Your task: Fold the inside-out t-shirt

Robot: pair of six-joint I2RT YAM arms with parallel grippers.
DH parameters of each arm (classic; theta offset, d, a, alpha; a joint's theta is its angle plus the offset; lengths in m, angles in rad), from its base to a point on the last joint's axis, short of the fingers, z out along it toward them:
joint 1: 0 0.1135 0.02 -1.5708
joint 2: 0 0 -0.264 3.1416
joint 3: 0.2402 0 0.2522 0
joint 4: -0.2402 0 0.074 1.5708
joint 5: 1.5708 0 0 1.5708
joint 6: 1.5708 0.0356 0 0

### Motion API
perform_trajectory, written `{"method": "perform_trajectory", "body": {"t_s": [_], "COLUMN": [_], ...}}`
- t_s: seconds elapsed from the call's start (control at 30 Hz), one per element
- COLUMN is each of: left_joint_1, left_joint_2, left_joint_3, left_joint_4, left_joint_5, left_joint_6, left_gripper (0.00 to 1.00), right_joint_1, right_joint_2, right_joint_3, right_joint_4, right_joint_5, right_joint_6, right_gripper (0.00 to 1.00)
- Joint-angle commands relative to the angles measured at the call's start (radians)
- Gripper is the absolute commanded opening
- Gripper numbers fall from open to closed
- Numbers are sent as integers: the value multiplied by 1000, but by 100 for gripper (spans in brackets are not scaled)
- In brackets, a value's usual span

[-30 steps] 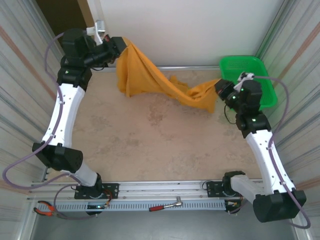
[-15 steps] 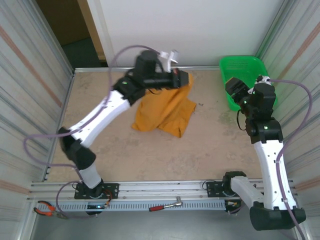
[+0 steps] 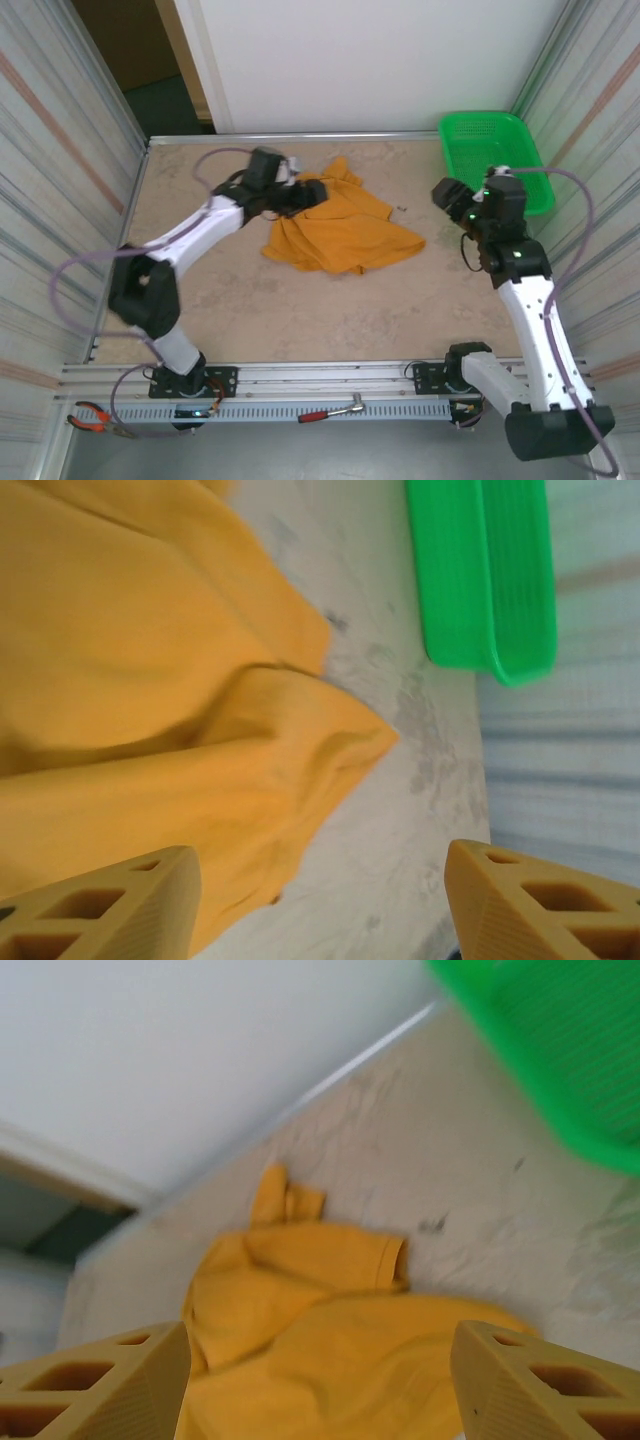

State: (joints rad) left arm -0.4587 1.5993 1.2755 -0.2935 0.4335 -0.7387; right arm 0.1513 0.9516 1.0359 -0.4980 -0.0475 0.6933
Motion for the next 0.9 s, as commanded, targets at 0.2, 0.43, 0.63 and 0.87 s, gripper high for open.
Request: {"method": "perform_trajectory", "body": {"t_s": [0.2, 0.43, 0.63, 0.87], "left_joint_1": [157, 80, 68, 60], "left_joint_2": [-10, 170, 198, 251], "left_joint_3": [-109, 19, -10, -10], "left_joint_4": [-296, -442, -441, -411], "left_joint_5": [-150, -218, -259, -315], "left_joint_6": [318, 494, 499, 547], "left_gripper": [57, 57, 57, 58], "right_joint_1": [223, 373, 387, 401], "right_joint_2": [255, 461, 490, 488], "right_joint_3": [-43, 35, 23, 21], "right_joint_4": [111, 119, 136, 150], "right_joint_5": [-129, -203, -214, -254], "right_joint_6": [-69, -133, -130, -145], "right_gripper": [67, 65, 64, 64]}}
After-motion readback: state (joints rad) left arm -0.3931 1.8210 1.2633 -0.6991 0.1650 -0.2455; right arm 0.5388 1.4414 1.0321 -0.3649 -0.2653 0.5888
